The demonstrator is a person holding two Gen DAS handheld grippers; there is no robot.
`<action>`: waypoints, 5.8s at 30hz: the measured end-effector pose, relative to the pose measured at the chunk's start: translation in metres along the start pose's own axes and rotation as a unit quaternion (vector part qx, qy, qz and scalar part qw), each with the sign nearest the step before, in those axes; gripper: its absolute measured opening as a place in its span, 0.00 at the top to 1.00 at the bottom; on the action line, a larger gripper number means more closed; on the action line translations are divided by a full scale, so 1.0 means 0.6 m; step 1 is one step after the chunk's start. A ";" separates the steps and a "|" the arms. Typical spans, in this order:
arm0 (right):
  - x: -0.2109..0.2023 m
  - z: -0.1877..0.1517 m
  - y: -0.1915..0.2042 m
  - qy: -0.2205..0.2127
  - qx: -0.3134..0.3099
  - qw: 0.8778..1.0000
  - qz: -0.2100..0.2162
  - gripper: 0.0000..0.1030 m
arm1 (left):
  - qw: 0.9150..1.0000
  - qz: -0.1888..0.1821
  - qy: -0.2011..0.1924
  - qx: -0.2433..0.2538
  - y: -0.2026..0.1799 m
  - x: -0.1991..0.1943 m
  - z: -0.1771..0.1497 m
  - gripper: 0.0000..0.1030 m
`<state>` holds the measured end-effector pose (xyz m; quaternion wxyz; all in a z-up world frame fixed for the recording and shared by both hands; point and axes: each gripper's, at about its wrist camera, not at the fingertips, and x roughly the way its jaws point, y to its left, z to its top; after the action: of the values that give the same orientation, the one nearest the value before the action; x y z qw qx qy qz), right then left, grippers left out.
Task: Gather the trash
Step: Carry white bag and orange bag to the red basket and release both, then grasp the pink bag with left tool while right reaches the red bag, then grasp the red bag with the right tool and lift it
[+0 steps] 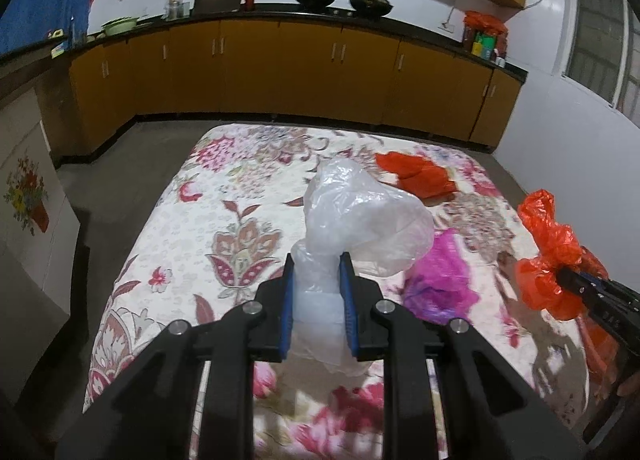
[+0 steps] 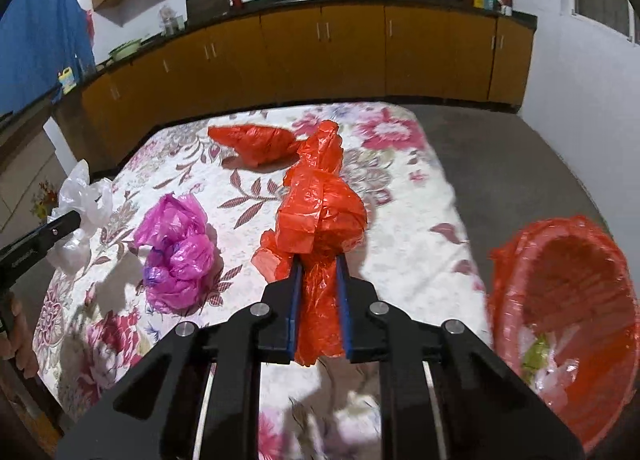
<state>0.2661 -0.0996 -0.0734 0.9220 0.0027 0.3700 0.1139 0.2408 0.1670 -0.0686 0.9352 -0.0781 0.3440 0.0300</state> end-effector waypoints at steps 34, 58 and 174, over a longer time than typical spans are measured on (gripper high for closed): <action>-0.226 -0.062 -0.158 -0.086 0.080 0.988 -0.101 0.84 | 0.986 -0.131 -0.031 0.098 -0.268 -0.130 0.005 0.79; -0.275 -0.107 -0.292 -0.096 0.155 0.969 -0.165 0.84 | 0.958 -0.252 0.026 0.134 -0.480 -0.085 -0.044 0.79; 0.181 0.114 0.035 0.040 -0.041 0.998 0.018 0.51 | 1.000 0.019 -0.004 -0.006 0.000 0.075 0.040 0.58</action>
<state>0.3843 -0.0510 -0.0959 0.9038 -0.0326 0.4012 0.1453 0.2903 0.1713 -0.0798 0.9353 -0.0766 0.3418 0.0499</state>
